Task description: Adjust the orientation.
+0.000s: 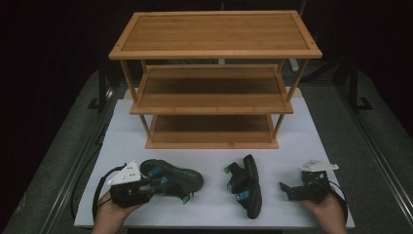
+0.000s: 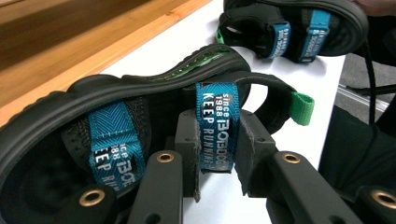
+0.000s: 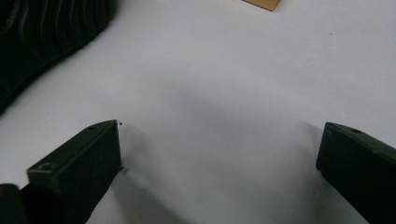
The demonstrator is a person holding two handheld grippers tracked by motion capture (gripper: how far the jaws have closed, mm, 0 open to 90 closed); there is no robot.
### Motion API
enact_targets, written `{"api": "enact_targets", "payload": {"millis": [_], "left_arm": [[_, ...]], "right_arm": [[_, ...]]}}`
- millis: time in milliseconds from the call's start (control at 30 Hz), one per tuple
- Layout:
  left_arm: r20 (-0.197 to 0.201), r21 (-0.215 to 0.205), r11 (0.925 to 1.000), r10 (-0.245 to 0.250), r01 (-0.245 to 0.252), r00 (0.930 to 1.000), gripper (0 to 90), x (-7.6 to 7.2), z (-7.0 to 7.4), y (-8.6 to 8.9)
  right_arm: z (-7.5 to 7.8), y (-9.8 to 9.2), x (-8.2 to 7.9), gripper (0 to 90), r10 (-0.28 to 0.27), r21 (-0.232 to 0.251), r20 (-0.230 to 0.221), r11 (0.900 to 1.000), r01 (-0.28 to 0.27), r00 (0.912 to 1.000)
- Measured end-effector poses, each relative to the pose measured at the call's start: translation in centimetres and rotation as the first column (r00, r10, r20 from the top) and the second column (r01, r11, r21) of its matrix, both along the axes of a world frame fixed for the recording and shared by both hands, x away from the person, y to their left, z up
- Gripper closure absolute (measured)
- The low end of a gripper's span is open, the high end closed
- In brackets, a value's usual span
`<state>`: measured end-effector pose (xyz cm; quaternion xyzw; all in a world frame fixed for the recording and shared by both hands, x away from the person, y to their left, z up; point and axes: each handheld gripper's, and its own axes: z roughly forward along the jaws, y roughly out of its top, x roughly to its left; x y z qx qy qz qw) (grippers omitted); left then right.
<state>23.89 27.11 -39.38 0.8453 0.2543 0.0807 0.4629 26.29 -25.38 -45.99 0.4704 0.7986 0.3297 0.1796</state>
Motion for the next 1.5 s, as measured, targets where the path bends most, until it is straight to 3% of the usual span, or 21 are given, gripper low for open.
{"api": "enact_targets", "payload": {"millis": [333,533,800,967,1033,1200,1300,1367,1500], "left_arm": [[-0.012,-0.058,0.9980,0.025,-0.026,0.9996,70.1,1.9,0.2,-0.3],[-0.013,-0.069,0.9968,0.040,-0.041,0.9991,68.5,3.2,0.4,-0.7],[-0.046,-0.070,0.9963,0.045,-0.049,0.9979,65.8,5.4,0.5,-1.3],[-0.082,-0.075,0.9957,0.048,-0.055,0.9955,65.1,7.0,0.3,-1.7],[-0.124,-0.081,0.9950,0.048,-0.059,0.9911,63.6,8.1,0.1,-1.9],[-0.148,-0.063,0.9958,0.056,-0.066,0.9874,60.4,9.2,-0.3,-2.5],[-0.127,-0.056,0.9946,0.080,-0.087,0.9887,53.6,9.5,-0.5,-2.7],[-0.093,-0.051,0.9932,0.099,-0.104,0.9907,47.8,9.4,-0.4,-2.8],[-0.072,-0.047,0.9931,0.104,-0.107,0.9920,44.9,9.1,0.1,-2.5]], "right_arm": [[0.0,0.0,0.0,0.0,0.002,-0.002,0.003,1.000,-0.002,1.0000],[0.0,0.0,0.0,0.0,0.001,-0.001,0.002,1.000,-0.001,1.0000],[0.0,0.0,0.0,0.0,0.001,-0.001,0.002,1.000,-0.001,1.0000],[0.0,0.0,0.0,0.0,0.001,0.000,0.002,1.000,-0.001,1.0000],[0.0,0.0,0.0,0.0,0.001,0.000,0.002,1.000,-0.001,1.0000],[0.0,0.0,0.0,0.0,0.001,0.000,0.001,1.000,-0.001,1.0000],[0.0,0.0,0.0,0.0,0.000,0.001,0.000,1.000,0.000,1.0000],[0.0,0.0,0.0,0.0,0.000,0.001,0.000,1.000,0.000,1.0000],[0.0,0.0,0.0,0.0,0.000,0.001,0.000,1.000,0.000,1.0000]]}}
